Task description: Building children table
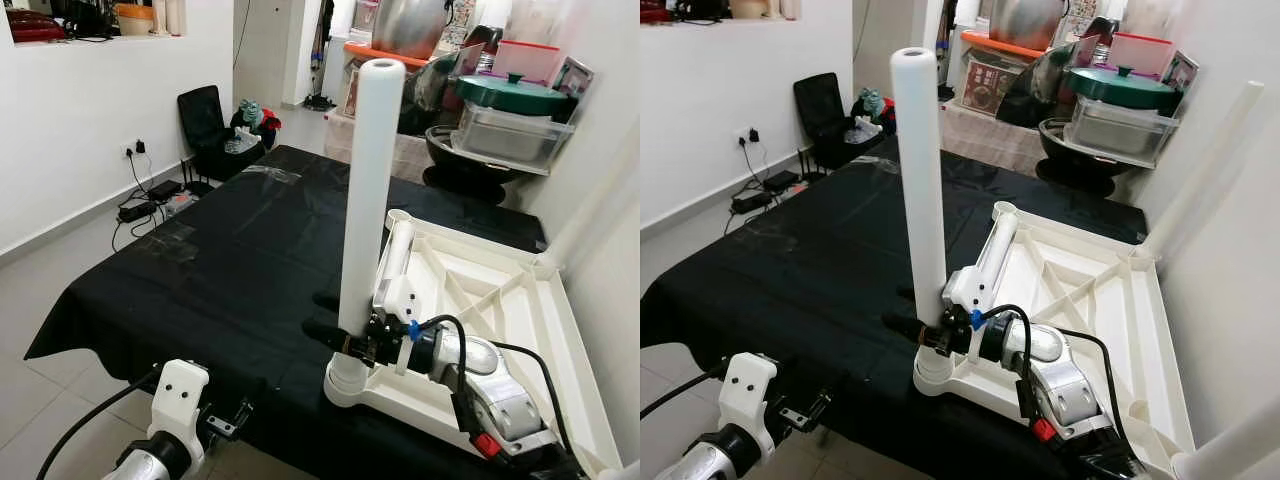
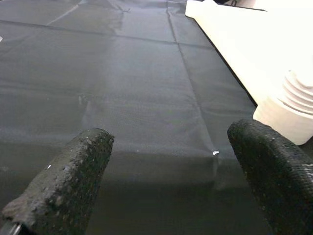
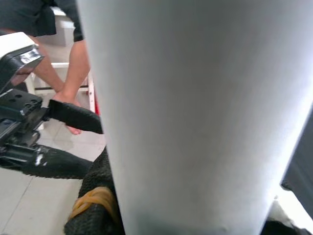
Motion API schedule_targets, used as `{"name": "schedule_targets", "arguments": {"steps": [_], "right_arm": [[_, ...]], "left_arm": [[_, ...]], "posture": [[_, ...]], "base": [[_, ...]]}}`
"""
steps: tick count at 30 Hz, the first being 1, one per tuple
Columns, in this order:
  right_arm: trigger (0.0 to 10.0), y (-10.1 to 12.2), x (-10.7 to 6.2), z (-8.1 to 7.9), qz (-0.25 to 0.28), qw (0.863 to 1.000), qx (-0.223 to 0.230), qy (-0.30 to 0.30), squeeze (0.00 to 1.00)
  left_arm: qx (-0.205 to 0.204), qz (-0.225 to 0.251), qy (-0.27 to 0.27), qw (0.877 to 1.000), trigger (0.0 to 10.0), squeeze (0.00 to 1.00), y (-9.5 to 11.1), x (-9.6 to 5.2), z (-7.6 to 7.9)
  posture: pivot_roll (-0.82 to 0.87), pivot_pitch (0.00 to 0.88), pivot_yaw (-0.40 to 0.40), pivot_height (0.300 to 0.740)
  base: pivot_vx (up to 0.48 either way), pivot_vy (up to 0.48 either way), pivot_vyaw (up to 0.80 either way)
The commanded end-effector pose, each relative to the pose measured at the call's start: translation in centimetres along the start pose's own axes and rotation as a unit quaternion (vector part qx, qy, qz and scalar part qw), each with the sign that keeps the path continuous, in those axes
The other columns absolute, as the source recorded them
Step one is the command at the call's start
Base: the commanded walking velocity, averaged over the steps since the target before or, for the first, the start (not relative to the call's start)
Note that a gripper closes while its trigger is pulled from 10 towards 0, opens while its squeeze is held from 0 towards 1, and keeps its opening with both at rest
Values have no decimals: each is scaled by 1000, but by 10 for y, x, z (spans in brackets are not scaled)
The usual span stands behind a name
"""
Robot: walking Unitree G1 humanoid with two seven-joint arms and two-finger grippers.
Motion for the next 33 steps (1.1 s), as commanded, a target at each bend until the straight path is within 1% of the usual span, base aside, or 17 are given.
{"name": "schedule_targets", "arguments": {"steps": [1,6,10,12,13,14,15,23,26,28,30,33], "right_arm": [[10000,-44,-12,1,-89,992,84,-14,0],[10000,-42,-8,1,-88,992,96,-1,0],[10000,-36,-3,-2,-92,992,86,25,0],[10000,-36,-3,-2,-92,992,86,25,0],[10000,-31,-1,-2,-97,991,81,39,0],[10000,-29,1,-2,-112,990,69,49,0],[10000,-29,1,-1,-116,990,66,51,0],[10000,-30,4,-6,-142,985,68,71,0],[10000,-31,6,-6,-146,984,71,67,0],[10000,-32,8,-2,-145,984,87,48,0],[10000,-32,8,-1,-144,984,92,43,0],[10000,-34,10,6,-138,982,126,14,0]], "left_arm": [[-7,-6,-4,1000,10000,0,-4,1,6],[-9,-6,-3,1000,10000,0,-4,1,6],[-9,-6,-2,1000,10000,0,-4,1,6],[-9,-6,-2,1000,10000,0,-4,1,6],[-9,-6,-3,1000,10000,0,-4,1,6],[-9,-6,-4,1000,10000,0,-4,1,6],[-9,-6,-4,1000,10000,0,-4,1,6],[-9,-5,-2,1000,10000,0,-3,1,7],[-9,-6,-2,1000,10000,0,-3,1,7],[-10,-5,-3,1000,10000,0,-3,1,7],[-11,-5,-4,1000,10000,0,-3,1,7],[-12,-5,-5,1000,10000,0,-3,2,8]], "posture": [[136,0,-156,740],[142,0,-160,740],[142,0,-161,740],[142,0,-161,740],[142,0,-161,740],[140,0,-161,740],[140,0,-161,740],[145,0,-168,740],[144,0,-168,740],[140,0,-165,740],[139,0,-165,740],[138,0,-167,740]], "base": [[0,0,0],[0,0,0],[0,0,0],[0,0,0],[0,0,0],[0,0,0],[0,0,0],[0,0,0],[0,0,0],[0,0,0],[0,0,0],[0,0,0]]}}
Point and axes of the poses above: a point about 5 cm out from each wrist's last joint towards the gripper, its own x axis pointing out of the wrist towards the gripper, its own y axis along the axis of the wrist's last joint, z = x × y, the point moved 1 cm from there along x, pointing out of the wrist towards the gripper, and after that the axes turned 12 degrees about x, right-handed, at the moved point
